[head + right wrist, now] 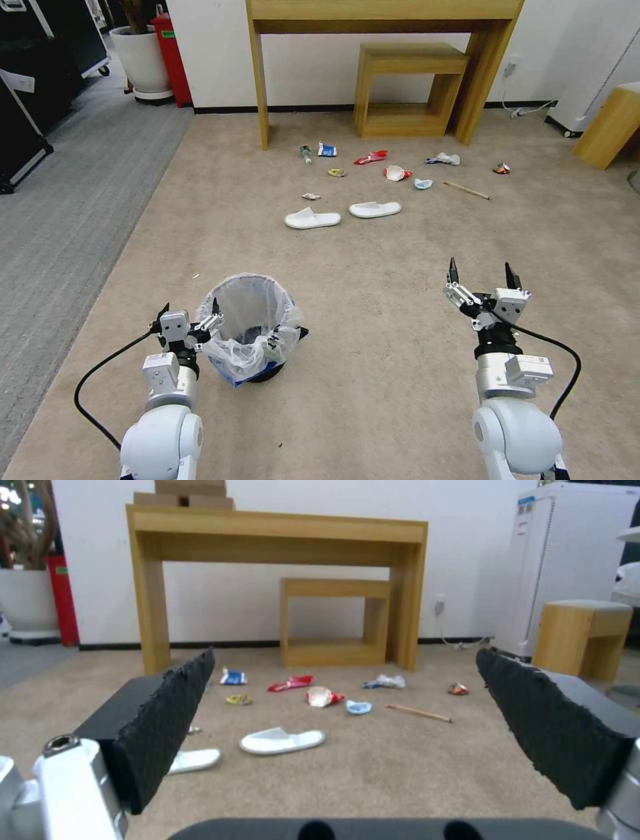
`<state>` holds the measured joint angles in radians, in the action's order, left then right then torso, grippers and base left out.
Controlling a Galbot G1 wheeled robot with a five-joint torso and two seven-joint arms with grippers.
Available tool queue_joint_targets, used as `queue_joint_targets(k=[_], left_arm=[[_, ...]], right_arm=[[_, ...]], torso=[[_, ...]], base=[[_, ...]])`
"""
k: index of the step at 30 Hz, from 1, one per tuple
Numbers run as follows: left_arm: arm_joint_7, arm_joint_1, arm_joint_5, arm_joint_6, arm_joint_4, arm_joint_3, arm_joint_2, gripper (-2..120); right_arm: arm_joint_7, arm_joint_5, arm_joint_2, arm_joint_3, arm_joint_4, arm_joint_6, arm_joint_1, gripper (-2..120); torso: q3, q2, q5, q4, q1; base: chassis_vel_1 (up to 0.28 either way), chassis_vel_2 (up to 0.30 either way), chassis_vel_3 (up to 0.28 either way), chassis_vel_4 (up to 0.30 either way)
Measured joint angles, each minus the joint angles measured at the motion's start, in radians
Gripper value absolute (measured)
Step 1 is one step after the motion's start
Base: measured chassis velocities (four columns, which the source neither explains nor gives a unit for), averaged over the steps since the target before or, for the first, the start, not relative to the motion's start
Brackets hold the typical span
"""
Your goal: Pick up the trash bin and place the garbage on the floor into it.
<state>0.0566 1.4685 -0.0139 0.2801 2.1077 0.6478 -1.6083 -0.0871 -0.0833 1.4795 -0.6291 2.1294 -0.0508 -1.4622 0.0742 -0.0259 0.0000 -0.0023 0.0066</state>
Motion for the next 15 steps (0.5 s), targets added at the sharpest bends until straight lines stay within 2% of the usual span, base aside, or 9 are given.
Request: queue_joint_targets(k=[9, 15], left_arm=[[0.002, 0.005, -0.003, 0.0, 0.0, -0.006, 0.0, 100], [0.003, 0.008, -0.007, -0.001, -0.002, -0.009, 0.0, 100]], right_arm=[[0.003, -0.001, -0.002, -0.007, 0.012, 0.021, -0.004, 100], [0.003, -0.003, -0.003, -0.007, 0.014, 0.022, -0.004, 100]], torso=[[0.0, 0.0, 0.0, 0.0, 0.0], [0.0, 0.0, 0.0, 0.0001, 0.0]], base=[[-0.001, 0.006, 0.004, -0.002], [-0.101, 0.086, 0.074, -0.095]])
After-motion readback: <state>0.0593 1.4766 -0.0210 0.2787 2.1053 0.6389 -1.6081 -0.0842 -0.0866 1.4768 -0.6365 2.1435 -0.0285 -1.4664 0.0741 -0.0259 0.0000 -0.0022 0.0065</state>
